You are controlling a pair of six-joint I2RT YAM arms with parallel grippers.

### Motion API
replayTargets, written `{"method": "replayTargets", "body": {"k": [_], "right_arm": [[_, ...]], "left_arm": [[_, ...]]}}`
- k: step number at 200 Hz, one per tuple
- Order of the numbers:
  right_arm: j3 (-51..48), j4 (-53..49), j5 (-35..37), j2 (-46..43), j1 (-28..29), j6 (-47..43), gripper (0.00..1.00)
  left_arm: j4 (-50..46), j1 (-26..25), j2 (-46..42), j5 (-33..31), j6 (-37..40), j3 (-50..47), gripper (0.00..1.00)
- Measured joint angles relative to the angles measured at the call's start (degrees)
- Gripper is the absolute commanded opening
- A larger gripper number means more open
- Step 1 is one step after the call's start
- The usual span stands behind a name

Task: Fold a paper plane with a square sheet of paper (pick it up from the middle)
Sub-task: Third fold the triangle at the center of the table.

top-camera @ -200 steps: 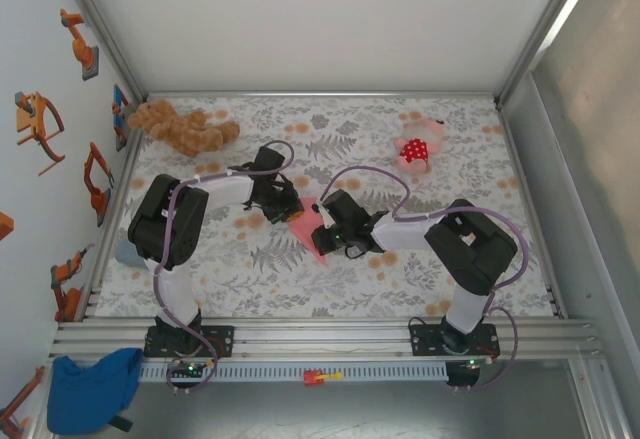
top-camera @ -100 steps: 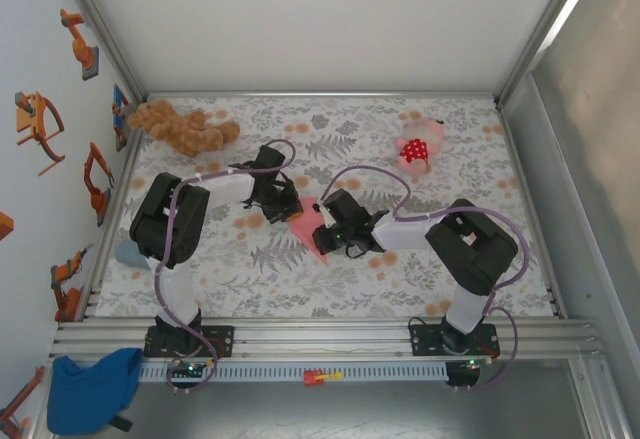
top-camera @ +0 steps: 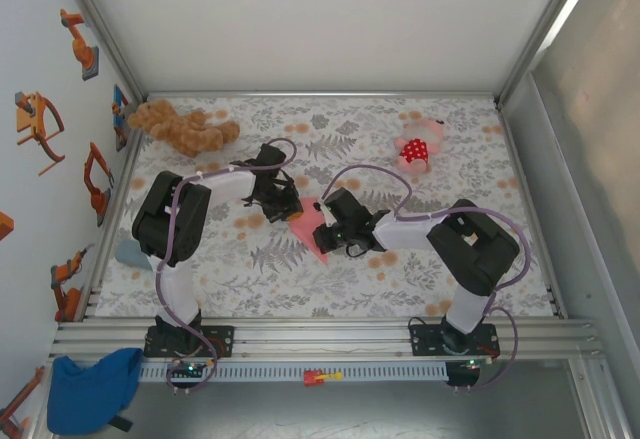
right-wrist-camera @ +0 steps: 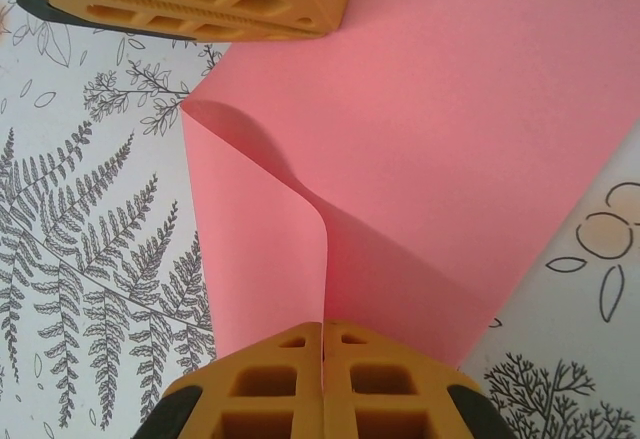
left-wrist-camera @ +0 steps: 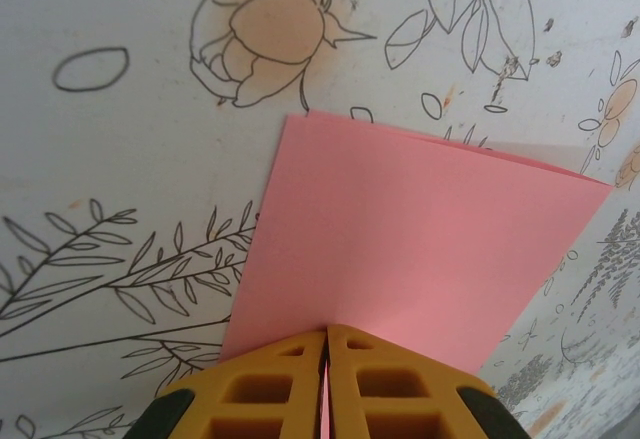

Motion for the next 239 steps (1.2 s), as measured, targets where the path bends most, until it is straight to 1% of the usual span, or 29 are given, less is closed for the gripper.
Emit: {"method": "replayTargets", "body": {"k": [67,80,99,113,124,143,160,202,239], "right_arm": [[-0.1,-0.6,0.2,0.1,0.0,0.0,0.0],[-0.1,-0.6,0.2,0.1,0.0,0.0,0.0],[-0.1,-0.6,0.2,0.2,0.0,0.0,0.0],[-0.1,-0.6,0.2,0.2,0.0,0.0,0.0],[-0.1,-0.6,0.2,0.2,0.0,0.0,0.0],[-0.1,-0.6,0.2,0.2,-0.1,0.0,0.0],[-0.1,-0.6,0.2,0.2,-0.1,0.0,0.0],[-0.1,-0.6,0.2,0.2,-0.1,0.0,0.0],[-0.1,-0.6,0.2,0.2,-0.1,0.0,0.0]], "left_arm": [[-0.9,0.0,0.0,-0.1,0.4,0.7,0.11],[-1.0,-0.2,-0.2,-0.3,0.5,0.8,0.13],[-1.7,-0.3,-2.0,-1.0,0.3,0.3,0.21],[-1.3,-0.3,-5.1,-1.3,-0.3,-0.9,0.26],[0.0,-0.5,-8.4,-1.1,-1.2,-2.5,0.27],[3.3,-0.9,-13.3,0.3,-3.7,-5.8,0.26],[6.1,-1.9,-15.1,1.2,-5.6,-8.4,0.23],[8.5,-5.7,-14.4,2.3,-8.9,-12.7,0.16],[9.9,-6.0,-13.0,2.4,-10.2,-13.7,0.15]]}}
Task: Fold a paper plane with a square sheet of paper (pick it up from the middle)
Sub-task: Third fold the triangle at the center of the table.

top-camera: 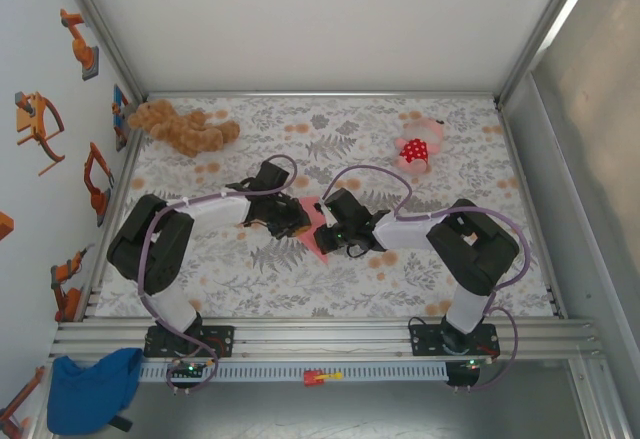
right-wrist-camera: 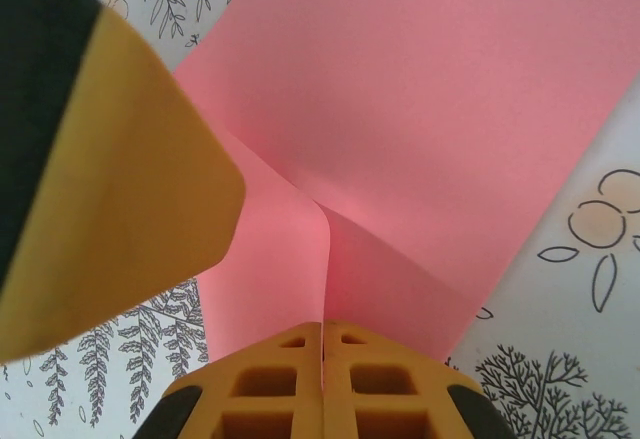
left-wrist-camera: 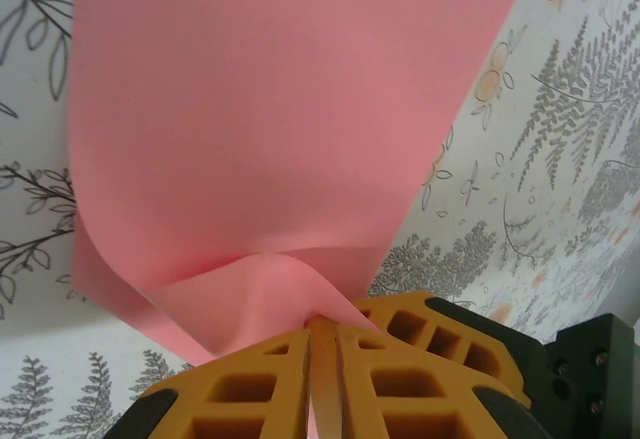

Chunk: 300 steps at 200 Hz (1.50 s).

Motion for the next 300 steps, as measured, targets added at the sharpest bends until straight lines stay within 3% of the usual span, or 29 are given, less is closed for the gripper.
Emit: {"method": "replayTargets", "body": {"k": [173,220,234,253,300], "right_arm": [[0.4,-0.7,0.0,0.1,0.0,0.7,0.0],[1.1,-4.3,0.7,-2.3,-1.1,4.9,0.28],[1.1,-5.7,1.2,-4.3,-2.2,6.1,0.31],[1.1,-6.5,1.6,-6.9,-3.5,6.9,0.3],[1.1,-6.0,-4.8,-8.1,-3.8,5.9,0.13]], "left_arm": [[1.5,-0.3,2.6,-2.8,-0.2,-2.3,0.09],[3.0,-0.2,2.2,-2.8,-0.2,-3.3,0.07],[3.6,-0.2,2.0,-2.8,-0.2,-3.7,0.07],[3.8,-0.2,2.0,-2.7,-0.2,-3.8,0.07],[4.0,-0.2,1.9,-2.6,-0.2,-3.9,0.07]]}}
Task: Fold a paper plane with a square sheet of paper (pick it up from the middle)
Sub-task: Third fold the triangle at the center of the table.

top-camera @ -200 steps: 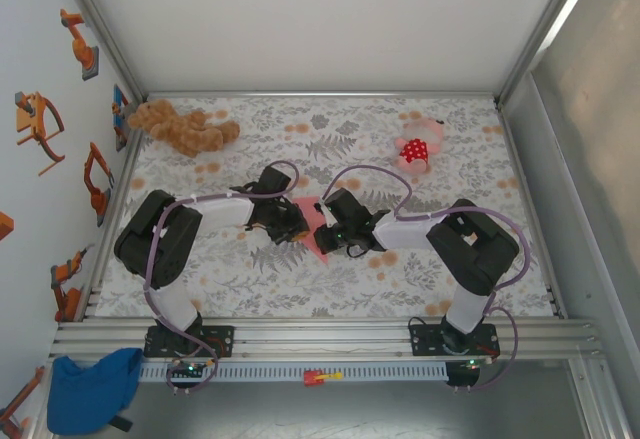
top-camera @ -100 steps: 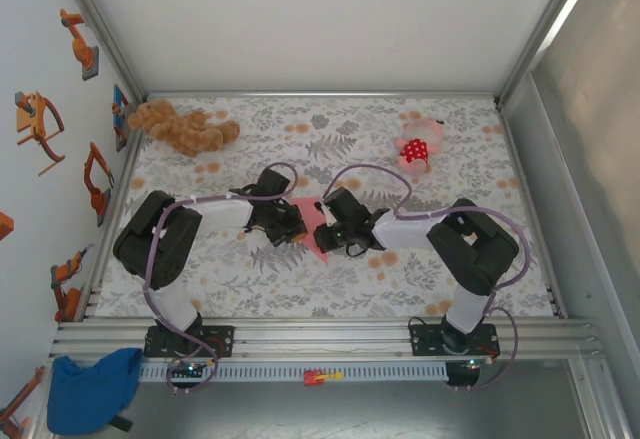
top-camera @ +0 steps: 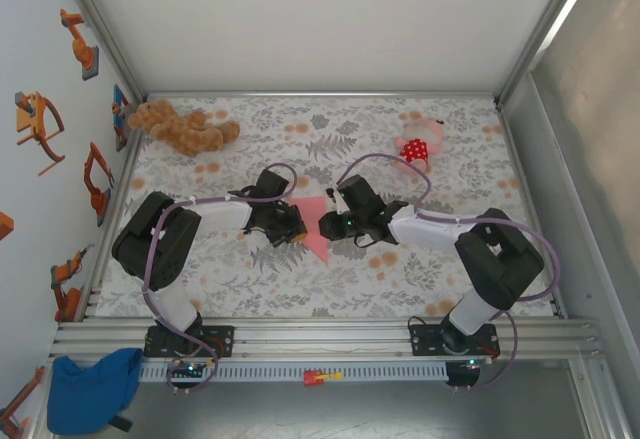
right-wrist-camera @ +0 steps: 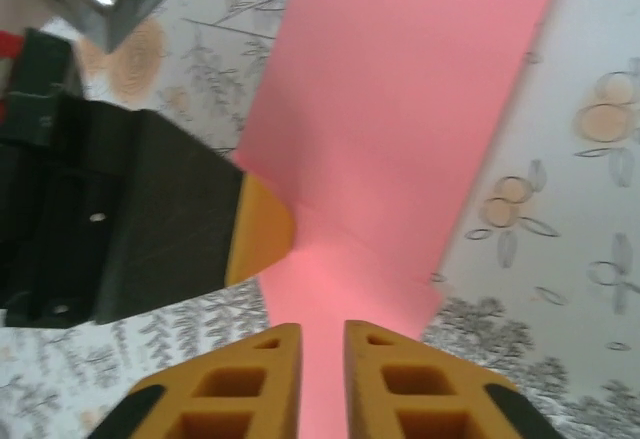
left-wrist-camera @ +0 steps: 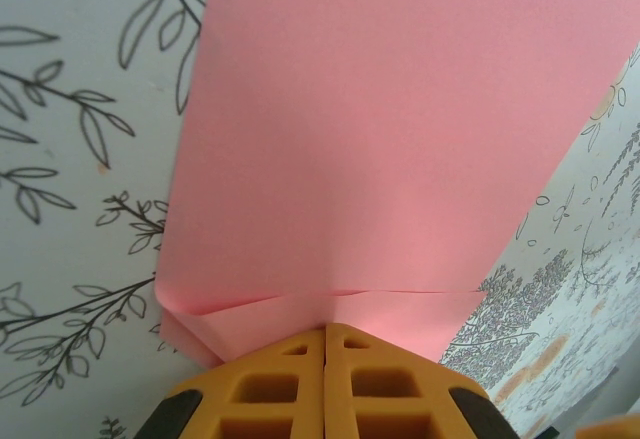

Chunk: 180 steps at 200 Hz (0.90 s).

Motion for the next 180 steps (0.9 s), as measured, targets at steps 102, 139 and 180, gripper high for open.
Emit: {"method": "replayTargets", "body": {"k": [102,139,180], "right_arm": [[0.0,3.3,-10.4,8.0,1.1,-0.1,0.05],[0.5,3.3,-11.4,9.5,1.4,-0.2,0.05],[1.2,3.3,-11.6,10.5,1.4,-0.5,0.05]], "left_arm": [[0.3,-0.3,-0.9,-0.5,0.0,-0.3,0.12],[0.2,-0.3,-1.4,-1.0,0.0,-0.3,0.12],[0.1,-0.3,-1.4,-1.4,0.1,-0.7,0.12]]}}
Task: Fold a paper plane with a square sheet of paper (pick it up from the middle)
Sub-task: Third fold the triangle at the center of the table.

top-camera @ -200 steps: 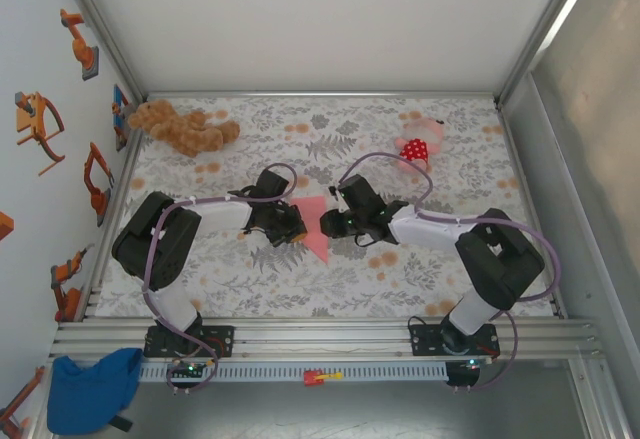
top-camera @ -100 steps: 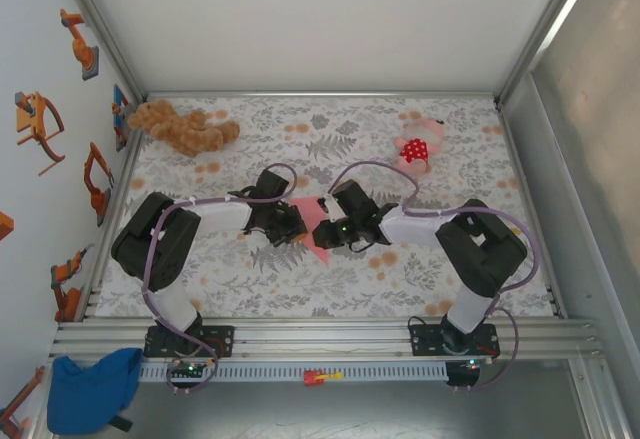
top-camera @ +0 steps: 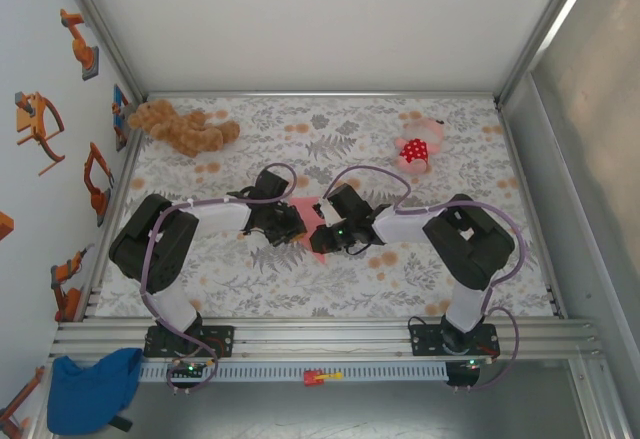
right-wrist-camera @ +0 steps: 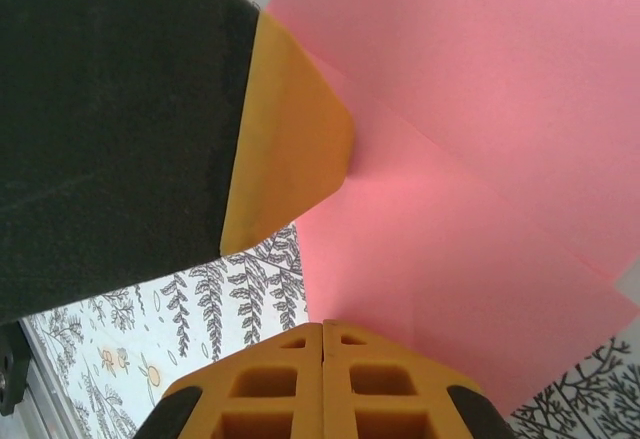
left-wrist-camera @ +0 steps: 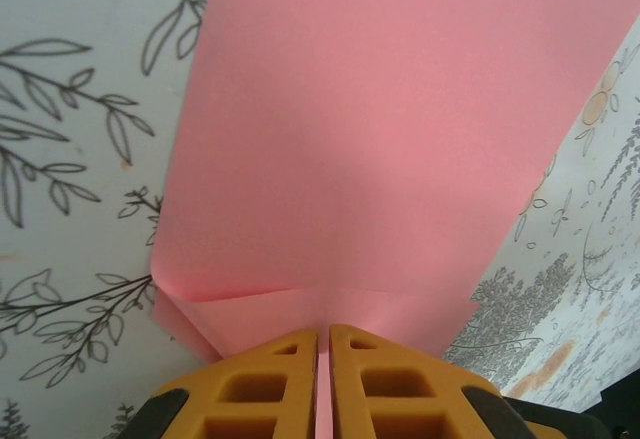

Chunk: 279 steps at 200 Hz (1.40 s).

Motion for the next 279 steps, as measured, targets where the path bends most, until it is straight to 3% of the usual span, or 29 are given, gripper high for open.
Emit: {"method": "replayTargets", "body": {"k": [118,279], "right_arm": [[0.7,-0.8,0.3,0.5,0.0,-0.2,0.03],[6.1,-3.9,0.1,4.4,0.7,-3.0,0.0]], "left_arm": [[1.4,0.0,-0.3,-0.7,0.5,-1.3,0.08],[14.6,0.5,-1.5,1.0,1.1,-8.4,0.04]]}}
